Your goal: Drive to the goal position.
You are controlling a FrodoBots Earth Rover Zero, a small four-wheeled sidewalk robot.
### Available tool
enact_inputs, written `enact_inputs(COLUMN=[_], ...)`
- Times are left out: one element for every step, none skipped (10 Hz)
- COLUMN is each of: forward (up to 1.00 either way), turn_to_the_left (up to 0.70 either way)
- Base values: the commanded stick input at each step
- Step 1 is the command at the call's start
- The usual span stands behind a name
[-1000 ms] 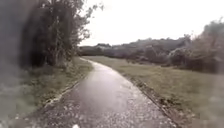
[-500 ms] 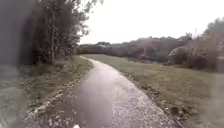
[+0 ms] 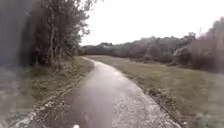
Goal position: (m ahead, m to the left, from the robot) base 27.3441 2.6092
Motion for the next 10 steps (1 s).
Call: enact_inputs(forward=[0.70,0.70,0.70,0.70,0.70,0.70,0.70,0.70,0.70,0.70], turn_to_the_left=[0.00,0.00,0.00,0.00,0.00,0.00,0.00,0.00,0.00,0.00])
